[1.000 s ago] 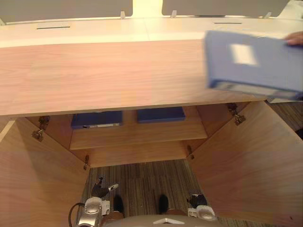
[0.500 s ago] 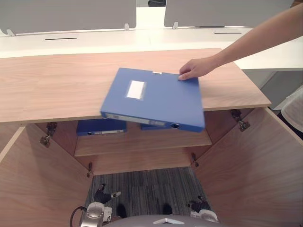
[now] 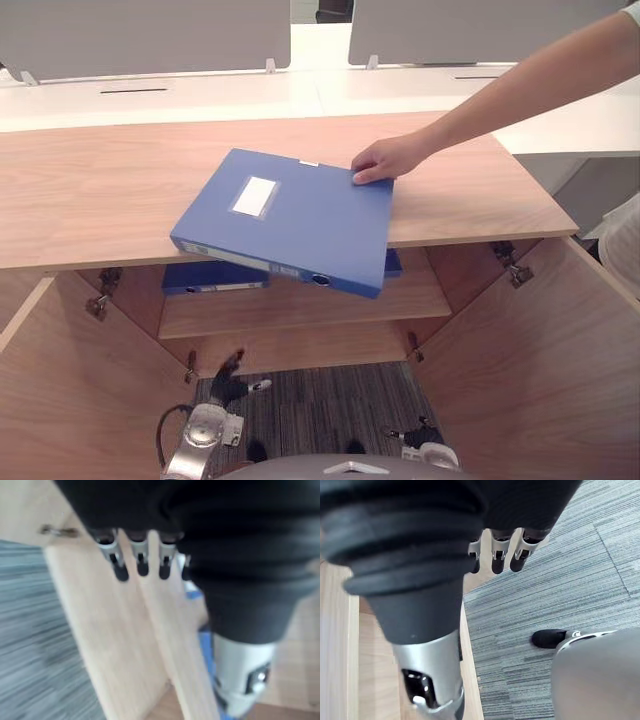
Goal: Walk over to the cabinet, pick up the folder, carry it to the office cabinet, place the folder inside the office cabinet, then close the office cabinet door
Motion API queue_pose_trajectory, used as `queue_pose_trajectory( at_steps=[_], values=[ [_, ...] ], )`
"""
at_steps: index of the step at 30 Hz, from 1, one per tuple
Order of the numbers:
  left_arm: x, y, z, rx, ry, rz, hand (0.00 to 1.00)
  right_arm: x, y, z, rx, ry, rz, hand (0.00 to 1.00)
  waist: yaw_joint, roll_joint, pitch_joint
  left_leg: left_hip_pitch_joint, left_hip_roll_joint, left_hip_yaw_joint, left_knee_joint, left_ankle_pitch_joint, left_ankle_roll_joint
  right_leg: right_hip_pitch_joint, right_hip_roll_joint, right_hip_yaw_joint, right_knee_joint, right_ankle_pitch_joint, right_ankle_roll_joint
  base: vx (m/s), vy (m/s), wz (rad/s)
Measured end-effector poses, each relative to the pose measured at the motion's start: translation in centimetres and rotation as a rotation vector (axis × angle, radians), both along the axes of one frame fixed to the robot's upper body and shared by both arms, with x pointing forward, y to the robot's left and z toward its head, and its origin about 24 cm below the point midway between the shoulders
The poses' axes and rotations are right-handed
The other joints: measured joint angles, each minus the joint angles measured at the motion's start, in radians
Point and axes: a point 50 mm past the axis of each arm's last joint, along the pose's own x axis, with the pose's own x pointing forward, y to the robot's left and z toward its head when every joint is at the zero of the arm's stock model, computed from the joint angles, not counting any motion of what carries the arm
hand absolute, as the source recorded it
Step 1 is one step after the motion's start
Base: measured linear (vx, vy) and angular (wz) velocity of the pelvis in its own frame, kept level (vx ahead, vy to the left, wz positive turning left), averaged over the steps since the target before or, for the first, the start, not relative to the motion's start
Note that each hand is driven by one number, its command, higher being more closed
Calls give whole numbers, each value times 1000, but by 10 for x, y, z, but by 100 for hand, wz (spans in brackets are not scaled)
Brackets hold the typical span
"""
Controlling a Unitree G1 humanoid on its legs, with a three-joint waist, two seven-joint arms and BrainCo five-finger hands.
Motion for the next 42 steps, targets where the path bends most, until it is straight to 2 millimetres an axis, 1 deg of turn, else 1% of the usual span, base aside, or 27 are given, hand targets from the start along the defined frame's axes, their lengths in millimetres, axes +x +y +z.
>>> queue_pose_trajectory(
  at_steps=[1,5,6,8,9,10,12,14,15,17,18,20,23,26,28,33,36,39,42],
  values=[
    [2,-1,6,7,-31,-44,0,0,-1,0,2,1,8,0,2,2,0,0,-1,-3,0,-1,0,0,-1,-1,0,-2,2,-31,2,7],
    [-3,-12,6,-3,-20,-155,0,1,0,0,1,-2,22,0,-3,7,-2,0,-3,-5,0,-5,5,1,-3,-1,-1,-6,7,-9,2,1],
    [-5,-19,6,-17,-15,-195,0,2,0,0,1,-3,23,0,-8,7,-2,0,-4,-5,0,-6,5,1,-4,0,-1,-6,7,0,0,0],
    [-5,-38,15,-57,-50,-295,0,3,1,1,1,-5,24,0,-17,7,-3,1,-6,-3,0,-5,7,1,-6,1,-1,-4,6,0,0,0],
    [-5,-43,18,-72,-65,-316,0,3,0,1,1,-5,25,0,-17,7,-3,1,-6,-2,0,-5,8,1,-6,2,-1,-4,7,24,-1,-5],
    [-2,-51,25,-105,-100,-347,0,3,0,1,0,-4,26,0,-19,8,-6,1,-6,1,0,-4,9,1,-6,3,-1,-3,7,22,-4,-6],
    [3,-60,40,-158,-160,-368,0,3,0,1,-1,-3,28,0,-22,8,-8,4,-6,6,0,-5,8,2,-6,6,-1,-1,9,22,-7,-8],
    [10,-65,61,-218,-251,-384,0,3,0,1,-3,-2,34,0,-22,10,-9,15,-6,15,0,-9,7,8,-6,15,-1,1,12,15,-5,-11],
    [12,-66,68,-240,-276,-385,0,3,0,1,-5,-1,38,0,-23,12,-10,17,-6,17,0,-11,7,9,-6,18,-2,1,12,13,-1,-11],
    [18,-67,94,-318,-382,-394,0,4,0,1,-13,0,64,0,-27,15,-13,22,-7,20,0,-13,9,11,-6,24,-2,-1,9,5,0,-6],
    [19,-68,100,-337,-407,-399,0,4,-1,1,-14,0,64,0,-27,15,-13,22,-7,20,0,-13,9,11,-7,24,-2,-2,6,0,0,0],
    [21,-69,124,-421,-500,-398,0,3,-3,1,-20,6,74,0,-28,15,-14,24,-8,20,0,-13,9,13,-8,23,-2,-3,5,0,0,0],
    [23,-69,143,-528,-559,-376,0,2,-4,1,-23,19,90,0,-27,14,-14,31,-11,20,0,-13,9,20,-11,23,-3,-4,4,0,0,0],
    [23,-68,153,-595,-587,-370,0,3,-4,1,-28,24,116,0,-25,11,-16,34,-13,19,0,-13,9,25,-14,21,-4,-4,4,-10,0,1],
    [23,-68,161,-638,-614,-364,0,1,-4,0,-15,31,129,0,-21,4,-18,34,-15,18,0,-13,9,25,-15,20,-3,-4,4,0,0,0],
    [23,-68,165,-665,-624,-370,0,-2,0,-1,-10,45,158,0,-18,-19,-33,35,-16,17,0,-12,10,26,-17,18,-2,-4,4,0,0,0],
    [23,-69,164,-666,-618,-381,0,-3,2,-2,-6,53,164,0,-17,-28,-38,35,-16,15,0,-12,10,27,-17,13,0,-7,-6,0,0,0],
    [23,-68,158,-658,-595,-381,0,-5,2,-3,-4,58,163,0,-17,-32,-39,37,-17,13,0,-11,12,30,-18,6,1,-8,-8,-6,-2,1],
    [23,-67,145,-639,-539,-374,0,-9,2,-3,-3,67,155,0,-16,-35,-39,40,-16,12,0,-11,12,33,-18,5,2,-8,-8,0,0,0]
  ],
)
